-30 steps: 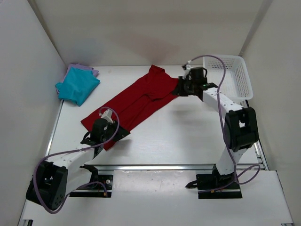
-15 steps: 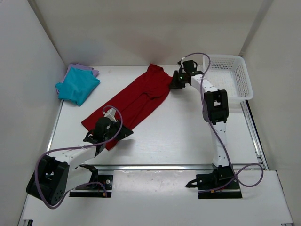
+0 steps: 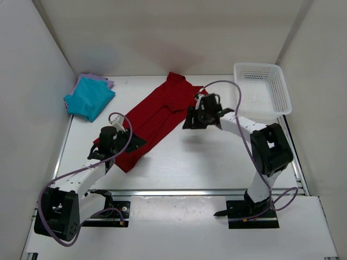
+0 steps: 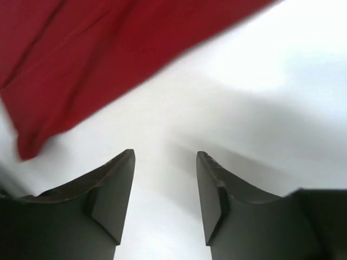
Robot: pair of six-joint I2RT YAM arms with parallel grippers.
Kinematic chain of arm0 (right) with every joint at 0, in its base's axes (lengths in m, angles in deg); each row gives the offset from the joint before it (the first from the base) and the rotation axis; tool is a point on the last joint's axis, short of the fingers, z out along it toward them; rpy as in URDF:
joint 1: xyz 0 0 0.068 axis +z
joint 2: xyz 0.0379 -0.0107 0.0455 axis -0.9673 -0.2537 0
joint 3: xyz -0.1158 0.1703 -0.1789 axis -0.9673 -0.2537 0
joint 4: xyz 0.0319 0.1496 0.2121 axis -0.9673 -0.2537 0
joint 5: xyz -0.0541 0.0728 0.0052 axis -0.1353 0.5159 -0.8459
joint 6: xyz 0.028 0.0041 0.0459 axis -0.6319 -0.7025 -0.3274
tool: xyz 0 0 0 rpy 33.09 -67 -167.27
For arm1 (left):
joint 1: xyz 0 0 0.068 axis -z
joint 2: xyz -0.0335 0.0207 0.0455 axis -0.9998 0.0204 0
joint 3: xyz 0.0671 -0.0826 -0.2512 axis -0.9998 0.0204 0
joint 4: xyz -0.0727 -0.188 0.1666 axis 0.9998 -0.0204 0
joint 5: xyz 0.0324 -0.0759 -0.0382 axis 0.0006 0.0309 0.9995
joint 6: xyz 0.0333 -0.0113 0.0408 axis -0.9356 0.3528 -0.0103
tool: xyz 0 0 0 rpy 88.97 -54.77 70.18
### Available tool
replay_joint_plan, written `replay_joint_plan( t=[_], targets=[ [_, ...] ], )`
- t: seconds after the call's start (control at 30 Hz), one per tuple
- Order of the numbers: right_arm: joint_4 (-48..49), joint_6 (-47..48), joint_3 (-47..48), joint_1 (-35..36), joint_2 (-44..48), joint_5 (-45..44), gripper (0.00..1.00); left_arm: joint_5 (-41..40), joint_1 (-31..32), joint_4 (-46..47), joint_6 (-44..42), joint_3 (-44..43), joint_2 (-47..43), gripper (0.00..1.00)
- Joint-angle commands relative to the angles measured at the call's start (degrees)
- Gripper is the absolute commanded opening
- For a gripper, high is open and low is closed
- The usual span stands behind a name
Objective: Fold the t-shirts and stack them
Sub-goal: Rotate the tshirt 90 degrees
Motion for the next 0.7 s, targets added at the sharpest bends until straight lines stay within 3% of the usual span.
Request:
replay_joint_plan(
  t=[0.0,0.1,0.2,0.33,0.47,0.53,0.6,0.63,0.67],
  targets=[
    [21.27,-11.27,-9.77,8.36,-2.15,8.18,0.48,3.05,-2.42,-3.27,-2.20,-2.97,-2.72,0.25],
    [31.84,-18.67,-12.16,13.73,-6.53,9.25,0.53,4.10,-3.21,-3.28,-1.68,-3.23,-3.77,0.25],
    [33.98,-22.02,-9.80,16.90,-11.63,6.97,0.54,4.45,-3.56,-3.45,-1.59,-3.15,-4.39,0.26],
    [32.93,-23.61,-5.40,18.66,-16.65,4.16,0.48,4.72,-3.74,-2.84,-1.15,-3.58,-5.35,0.25],
    [30.21,-24.14,-0.92,19.27,-20.34,3.62,0.34,4.46,-3.83,-2.84,-0.97,-3.32,-5.27,0.26],
    [29.15,-23.61,0.40,19.27,-21.40,3.79,0.20,4.02,-4.00,-2.66,-0.89,-3.40,-5.36,0.26],
    [29.41,-23.61,0.06,18.57,-21.85,4.50,0.14,3.94,-4.70,-2.05,-0.63,-3.06,-5.44,0.25],
    [29.06,-23.35,0.32,18.22,-22.11,5.37,0.03,3.93,-4.53,-2.48,-0.53,-3.06,-5.70,0.26],
    [28.19,-22.91,0.14,17.61,-21.33,5.38,0.00,4.02,-4.09,-2.40,-0.71,-3.23,-5.10,0.25]
  ],
)
